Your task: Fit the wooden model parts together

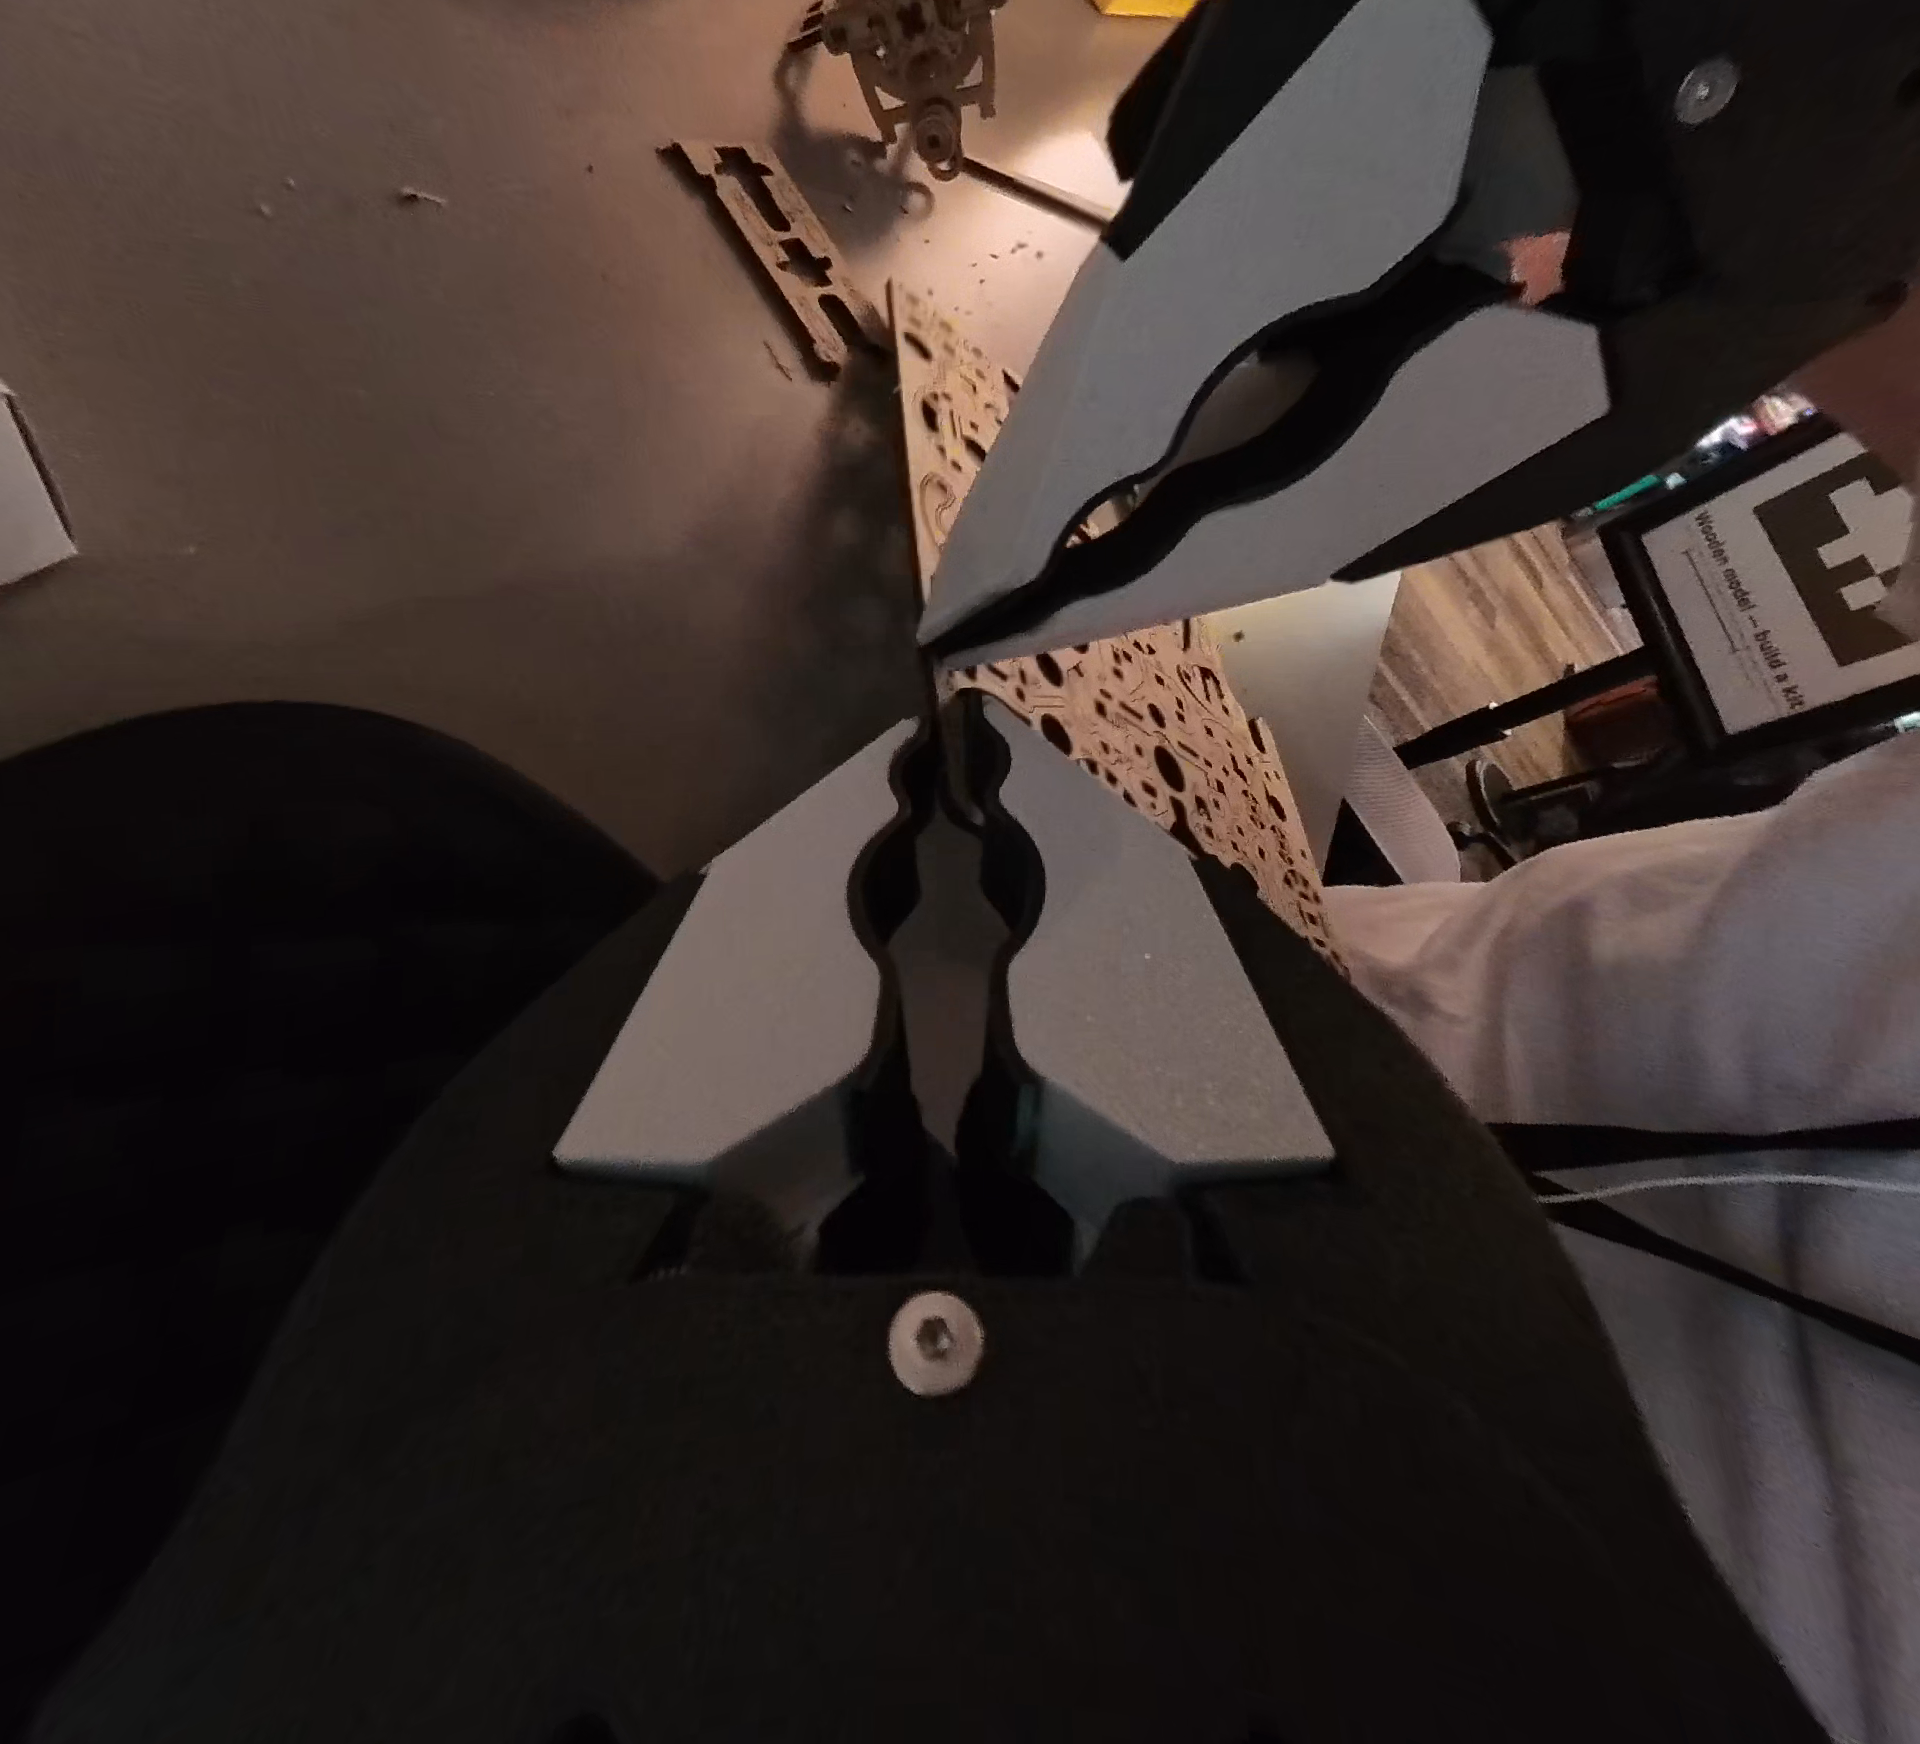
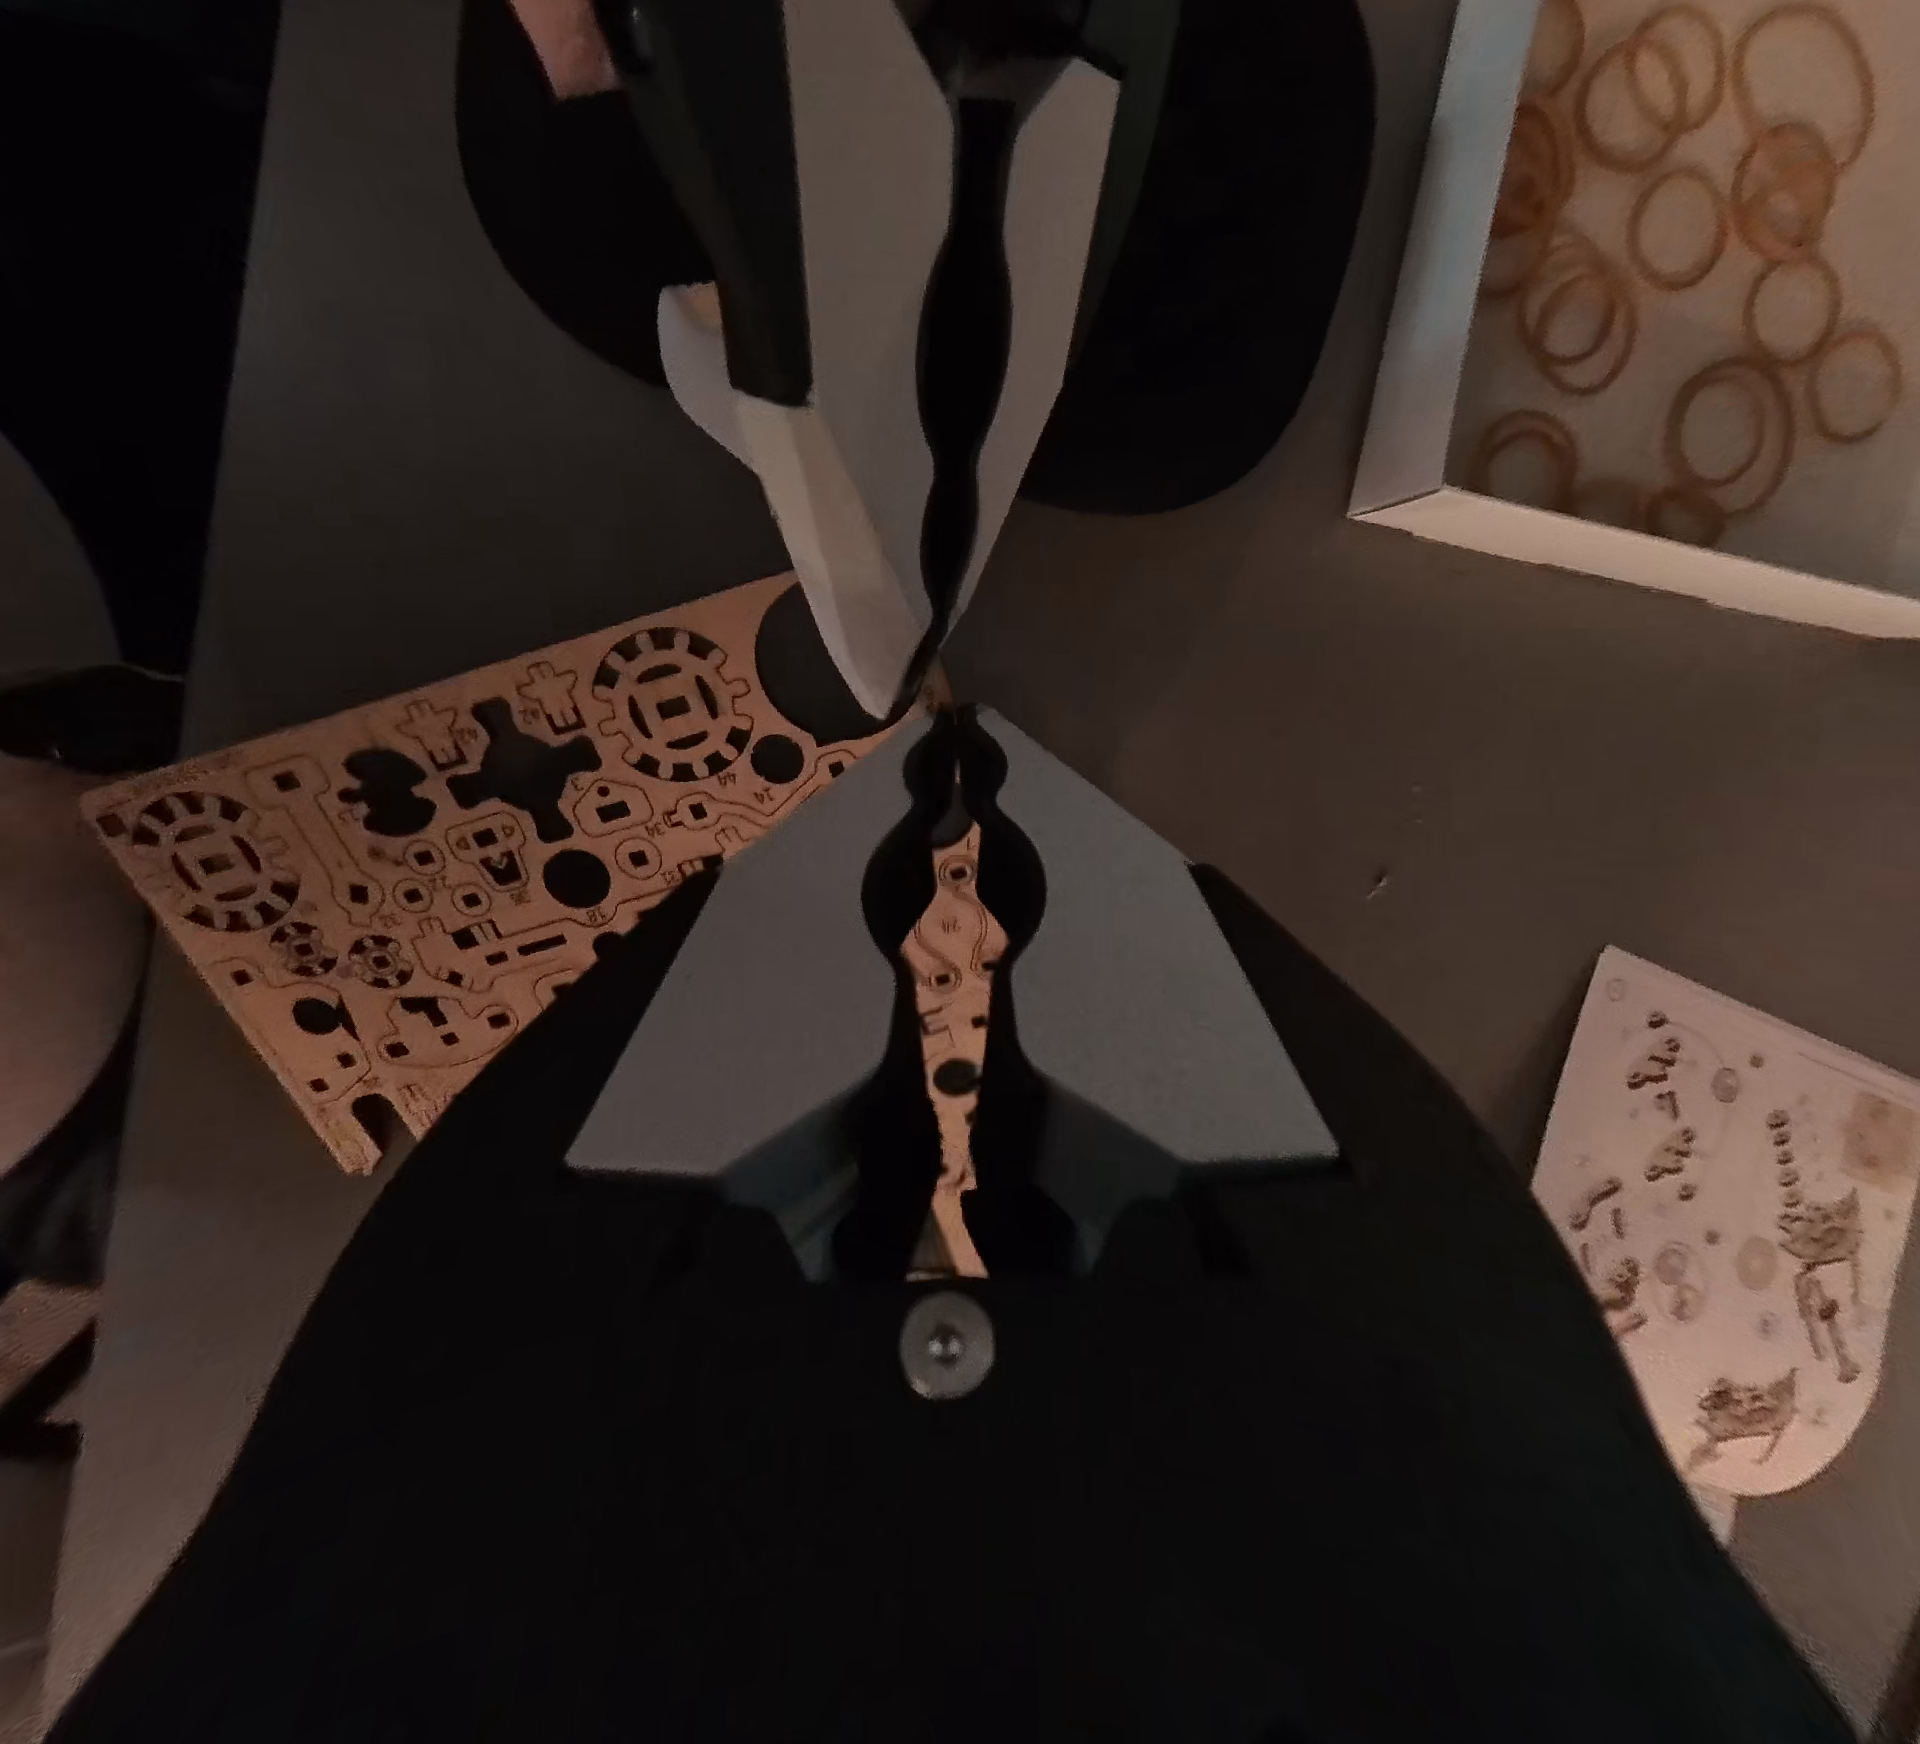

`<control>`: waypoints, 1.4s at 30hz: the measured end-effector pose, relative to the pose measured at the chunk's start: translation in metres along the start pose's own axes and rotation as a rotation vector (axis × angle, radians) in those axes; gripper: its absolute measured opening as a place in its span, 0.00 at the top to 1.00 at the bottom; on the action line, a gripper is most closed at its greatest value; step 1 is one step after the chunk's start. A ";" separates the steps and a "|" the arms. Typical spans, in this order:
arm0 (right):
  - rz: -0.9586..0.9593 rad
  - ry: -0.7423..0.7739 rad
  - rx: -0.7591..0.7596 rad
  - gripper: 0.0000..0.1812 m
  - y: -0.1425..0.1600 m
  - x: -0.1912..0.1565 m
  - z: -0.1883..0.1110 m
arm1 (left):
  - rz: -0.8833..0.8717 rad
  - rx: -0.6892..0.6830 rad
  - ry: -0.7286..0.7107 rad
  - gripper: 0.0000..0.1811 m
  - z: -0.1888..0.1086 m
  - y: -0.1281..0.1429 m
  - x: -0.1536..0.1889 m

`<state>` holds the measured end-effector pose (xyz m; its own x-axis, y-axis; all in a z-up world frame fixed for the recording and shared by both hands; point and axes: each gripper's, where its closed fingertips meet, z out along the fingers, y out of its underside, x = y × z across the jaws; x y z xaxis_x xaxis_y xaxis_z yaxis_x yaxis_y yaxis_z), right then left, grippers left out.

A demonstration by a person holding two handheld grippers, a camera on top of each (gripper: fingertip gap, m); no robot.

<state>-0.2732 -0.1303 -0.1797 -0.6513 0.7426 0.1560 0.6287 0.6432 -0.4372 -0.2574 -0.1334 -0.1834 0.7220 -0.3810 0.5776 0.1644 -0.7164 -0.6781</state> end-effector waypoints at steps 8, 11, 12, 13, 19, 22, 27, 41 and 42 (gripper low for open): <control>0.112 0.136 0.309 0.93 -0.013 0.011 -0.078 | -0.002 0.234 0.134 1.00 -0.036 -0.033 0.016; 0.161 0.205 0.391 0.88 -0.008 0.003 -0.093 | 0.090 0.259 0.115 1.00 -0.042 -0.042 0.033; 0.164 0.221 0.439 0.88 -0.012 -0.002 -0.102 | 0.124 0.263 0.092 1.00 -0.044 -0.045 0.037; 0.165 0.245 0.478 0.88 -0.015 -0.005 -0.111 | 0.160 0.269 0.065 1.00 -0.046 -0.048 0.041; 0.366 0.157 0.580 0.91 -0.022 -0.017 -0.134 | 0.367 0.365 -0.132 1.00 -0.067 -0.073 0.069; 0.552 0.022 0.686 0.88 -0.028 -0.023 -0.131 | 0.497 0.380 -0.347 1.00 -0.069 -0.074 0.072; 0.937 -0.276 0.853 0.85 -0.024 -0.025 -0.128 | 0.622 0.373 -0.540 1.00 -0.052 -0.063 0.090; 1.463 -0.531 0.955 0.95 0.050 -0.064 -0.110 | 1.061 0.227 -0.948 0.98 0.052 -0.030 0.119; 1.494 -0.553 0.971 0.95 0.054 -0.065 -0.109 | 1.058 0.204 -0.935 0.93 0.059 -0.026 0.118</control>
<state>-0.1504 -0.1228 -0.1167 -0.0311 0.2548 -0.9665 0.4355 -0.8669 -0.2426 -0.1372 -0.1254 -0.1248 0.7210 -0.0972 -0.6861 -0.6881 -0.2171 -0.6923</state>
